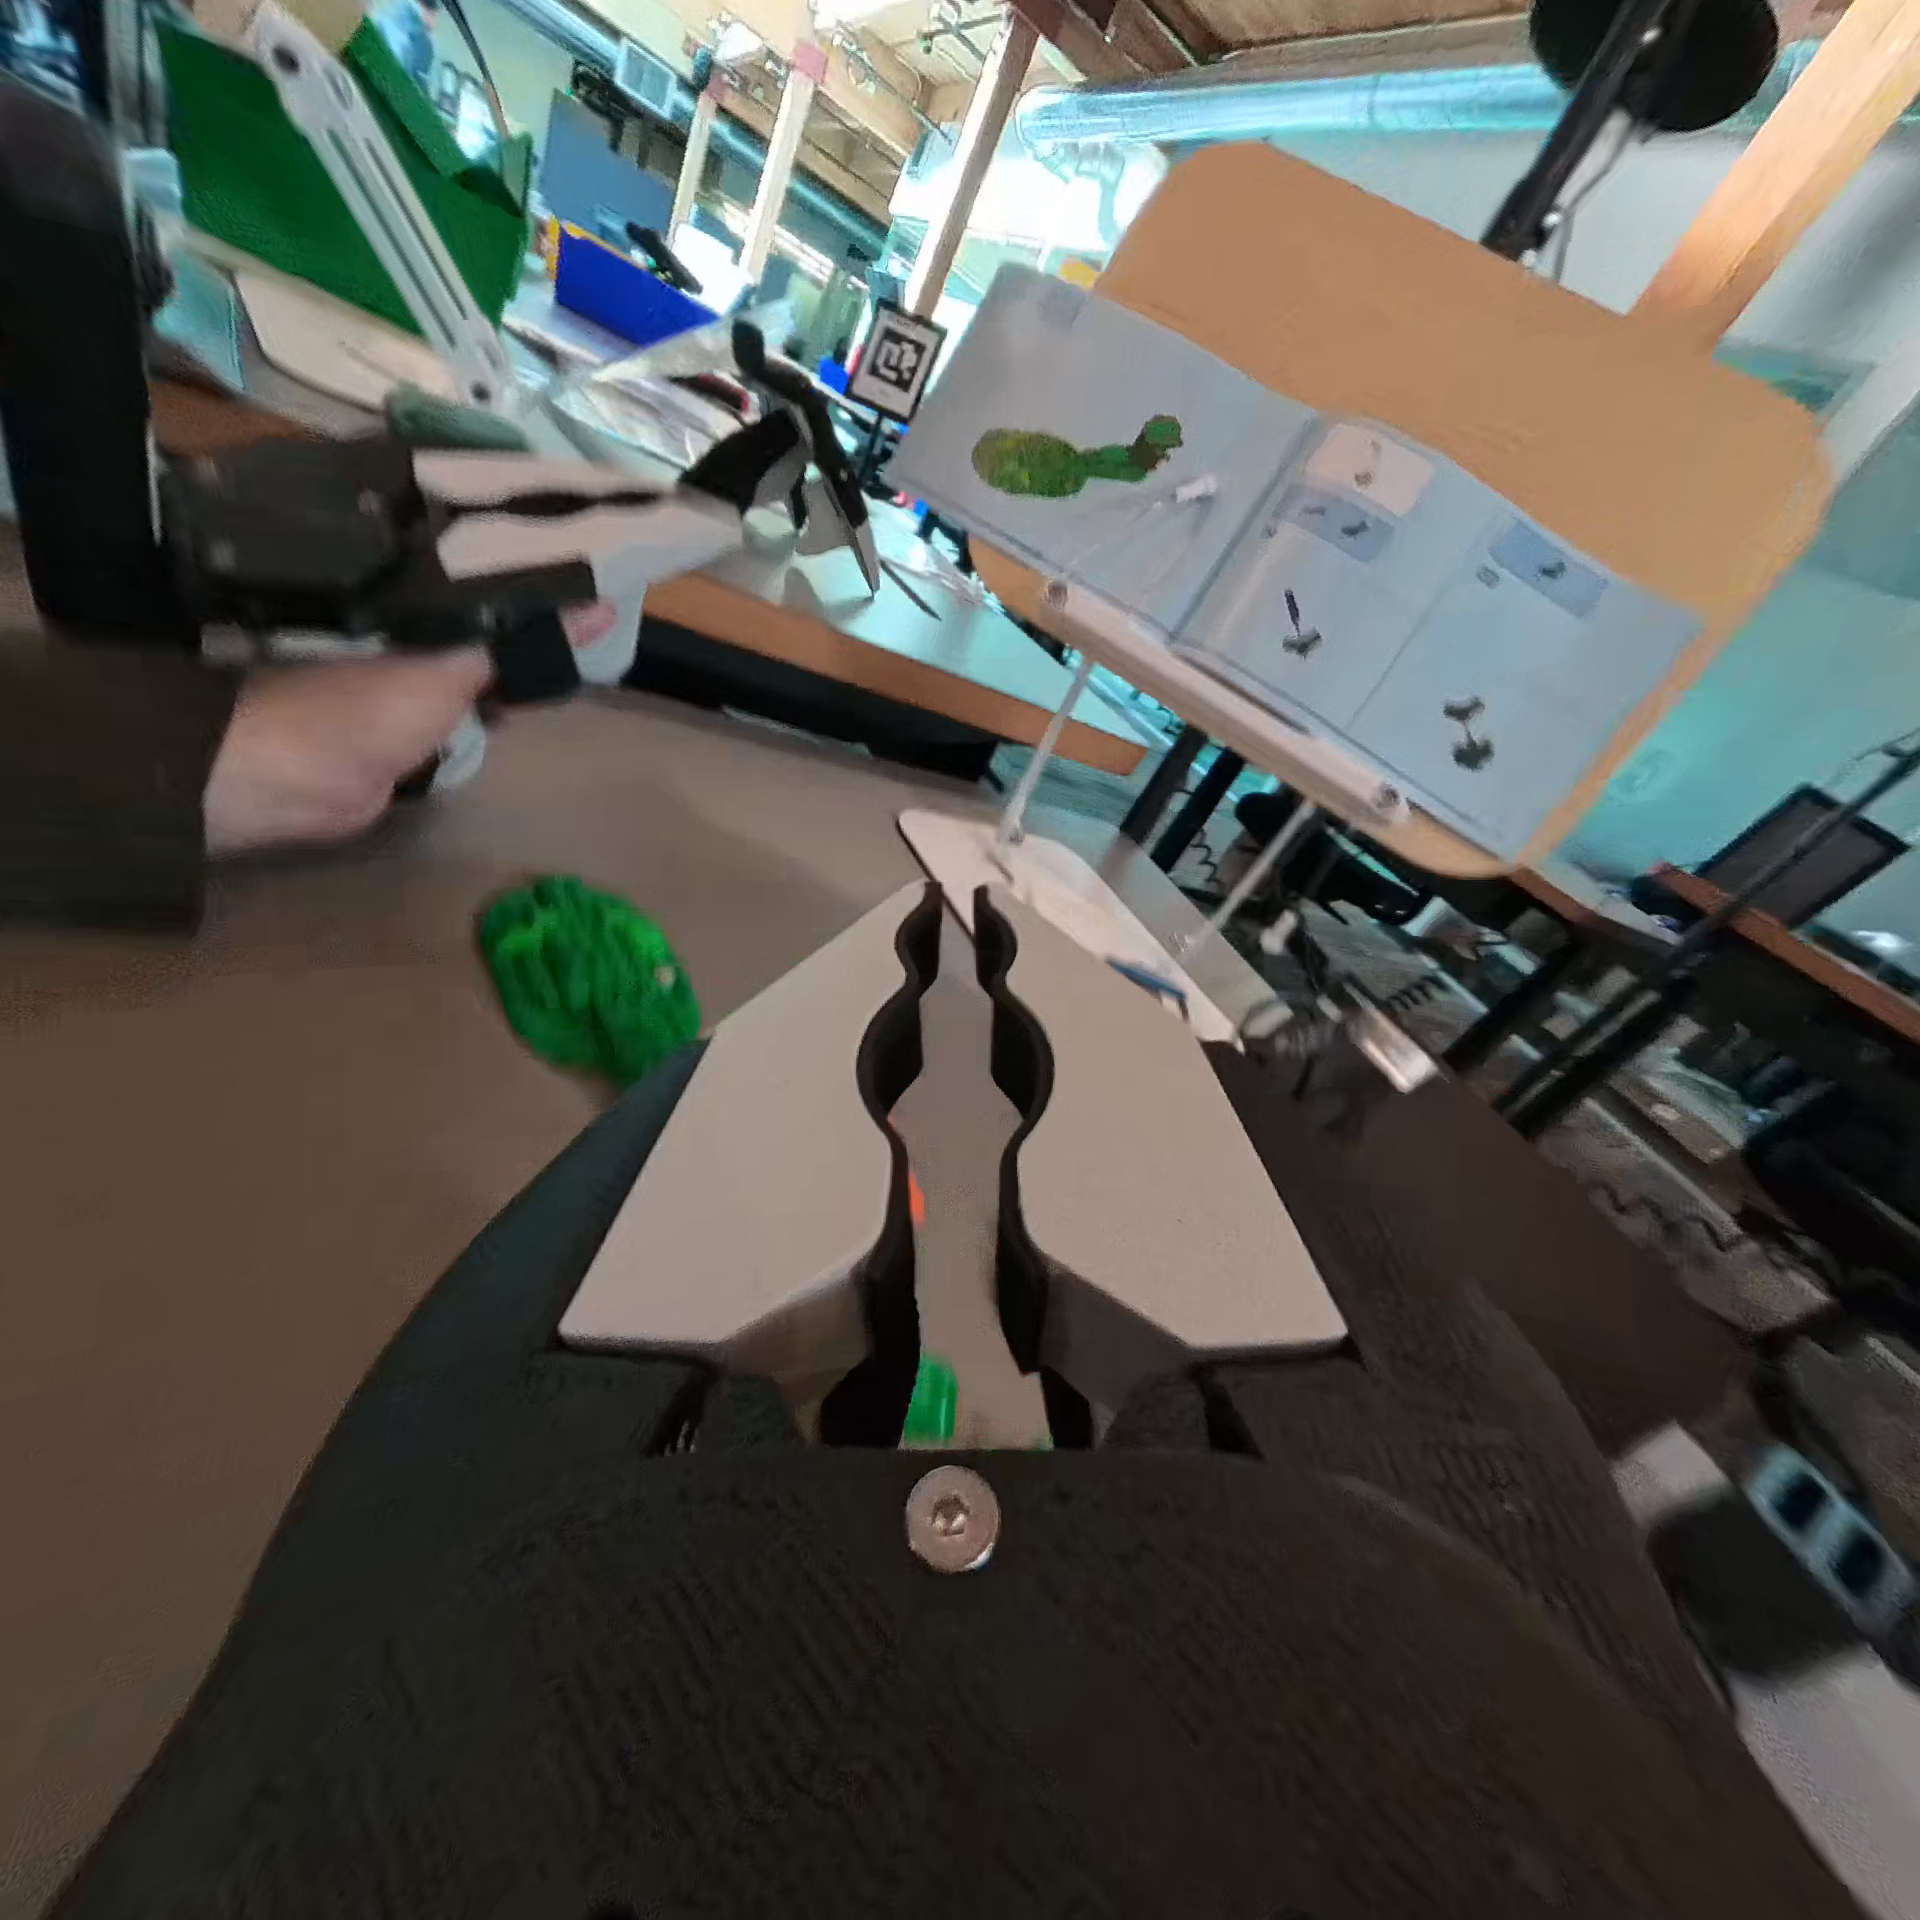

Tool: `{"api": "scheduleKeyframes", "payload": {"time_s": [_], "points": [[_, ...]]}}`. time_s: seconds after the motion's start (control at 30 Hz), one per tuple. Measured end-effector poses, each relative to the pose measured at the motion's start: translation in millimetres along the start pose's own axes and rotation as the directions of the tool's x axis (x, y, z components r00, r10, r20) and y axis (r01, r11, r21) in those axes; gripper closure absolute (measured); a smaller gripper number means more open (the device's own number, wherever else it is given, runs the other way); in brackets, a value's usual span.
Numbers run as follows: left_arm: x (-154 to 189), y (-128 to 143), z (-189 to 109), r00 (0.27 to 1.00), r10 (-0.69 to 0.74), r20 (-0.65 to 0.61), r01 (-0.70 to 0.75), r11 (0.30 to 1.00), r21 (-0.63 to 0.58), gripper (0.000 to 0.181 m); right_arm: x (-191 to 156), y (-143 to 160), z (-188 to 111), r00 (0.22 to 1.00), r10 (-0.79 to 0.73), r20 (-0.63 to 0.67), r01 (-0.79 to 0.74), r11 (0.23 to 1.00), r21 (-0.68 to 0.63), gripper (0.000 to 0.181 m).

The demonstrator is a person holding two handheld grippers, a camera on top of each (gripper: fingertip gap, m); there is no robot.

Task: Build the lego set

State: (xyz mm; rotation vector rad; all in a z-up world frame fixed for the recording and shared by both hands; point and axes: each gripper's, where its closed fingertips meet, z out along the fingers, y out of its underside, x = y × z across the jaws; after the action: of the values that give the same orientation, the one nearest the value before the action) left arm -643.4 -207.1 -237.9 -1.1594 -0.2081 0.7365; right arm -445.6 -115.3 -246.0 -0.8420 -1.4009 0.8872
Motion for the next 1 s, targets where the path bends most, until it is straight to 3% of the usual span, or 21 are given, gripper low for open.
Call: {"api": "scheduleKeyframes", "payload": {"time_s": [0.1,0.23,0.33,0.43,0.53,0.63,0.7,0.77,0.83,0.9,1.0], "points": [[-8.8,9.7,13.1,1.000,-0.001,-0.005,0.001,1.000,-0.010,0.181,11.5,-39.1,68.3,1.000,0.006,0.029,-0.006,1.000,-0.001,0.177],[2.5,13.5,18.6,0.987,-0.136,-0.085,0.136,0.991,-0.012,0.181,33.3,-72.1,177.0,0.997,0.072,0.033,-0.071,0.997,-0.032,0.169],[11.1,13.4,20.2,0.992,-0.081,-0.097,0.080,0.997,-0.014,0.181,57.0,-66.5,250.6,0.979,0.199,-0.038,-0.202,0.971,-0.124,0.149],[16.9,11.8,20.5,0.989,-0.079,-0.122,0.078,0.997,-0.007,0.181,79.0,-48.4,298.3,0.943,0.296,-0.151,-0.320,0.931,-0.177,0.142],[14.6,11.8,20.8,0.989,-0.089,-0.115,0.089,0.996,-0.005,0.181,84.0,-37.4,323.1,0.923,0.335,-0.189,-0.370,0.908,-0.196,0.143],[11.8,12.7,21.5,0.990,-0.101,-0.102,0.101,0.995,-0.006,0.181,75.2,-49.6,333.0,0.949,0.275,-0.152,-0.296,0.945,-0.142,0.158],[13.1,13.2,22.1,0.990,-0.098,-0.106,0.098,0.995,-0.008,0.181,54.9,-56.4,338.6,0.991,0.110,-0.075,-0.120,0.982,-0.144,0.162],[14.3,13.2,22.3,0.990,-0.091,-0.110,0.091,0.996,-0.008,0.181,27.9,-50.5,344.3,0.991,-0.130,0.037,0.134,0.973,-0.186,0.160],[14.0,13.0,22.1,0.990,-0.093,-0.110,0.093,0.996,-0.007,0.181,4.1,-32.4,345.7,0.932,-0.320,0.169,0.355,0.900,-0.253,0.157],[13.4,13.0,22.1,0.989,-0.100,-0.111,0.100,0.995,-0.006,0.181,-23.3,-13.0,339.2,0.861,-0.379,0.339,0.477,0.833,-0.280,0.156],[13.8,12.8,22.0,0.988,-0.100,-0.115,0.100,0.995,-0.005,0.181,-40.9,-8.1,319.9,0.787,-0.466,0.405,0.576,0.791,-0.207,0.151]]}}
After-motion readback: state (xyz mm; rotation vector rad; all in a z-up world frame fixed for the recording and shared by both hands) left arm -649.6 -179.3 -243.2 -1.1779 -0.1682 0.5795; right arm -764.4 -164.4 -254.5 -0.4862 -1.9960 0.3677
